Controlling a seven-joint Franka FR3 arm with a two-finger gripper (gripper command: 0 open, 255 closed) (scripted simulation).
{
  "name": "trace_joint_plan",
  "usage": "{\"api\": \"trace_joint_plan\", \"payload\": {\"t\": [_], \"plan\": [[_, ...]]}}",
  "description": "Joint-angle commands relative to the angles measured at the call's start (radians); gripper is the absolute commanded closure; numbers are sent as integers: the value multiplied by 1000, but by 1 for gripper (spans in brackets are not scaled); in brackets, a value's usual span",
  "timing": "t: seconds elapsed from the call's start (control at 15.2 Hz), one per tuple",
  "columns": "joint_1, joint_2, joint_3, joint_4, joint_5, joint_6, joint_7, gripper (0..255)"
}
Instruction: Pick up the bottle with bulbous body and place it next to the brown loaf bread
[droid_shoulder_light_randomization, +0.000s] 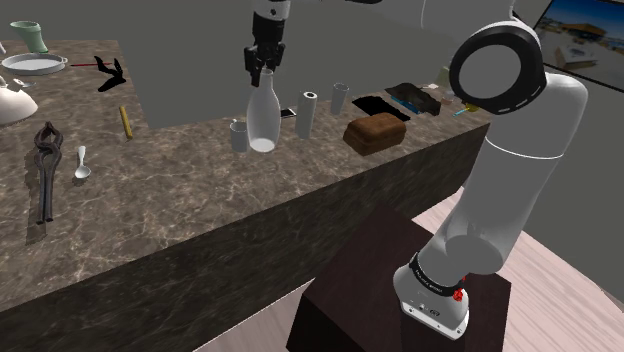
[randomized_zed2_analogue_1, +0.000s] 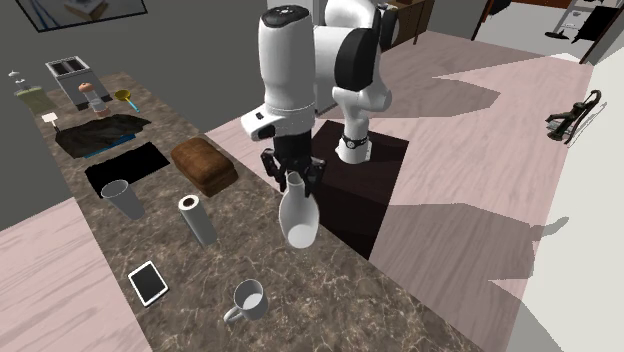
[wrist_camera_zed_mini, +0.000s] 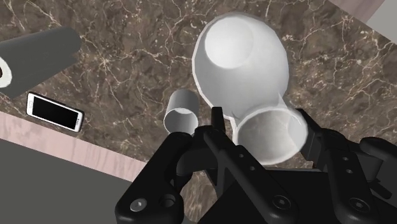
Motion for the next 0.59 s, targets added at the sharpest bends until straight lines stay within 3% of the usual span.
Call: {"api": "trace_joint_plan", "payload": {"t": [0.0, 0.53], "plan": [[1, 8, 1, 41, -1, -33, 3, 255], [3, 47, 1, 205, -3, -158, 8, 255]]}}
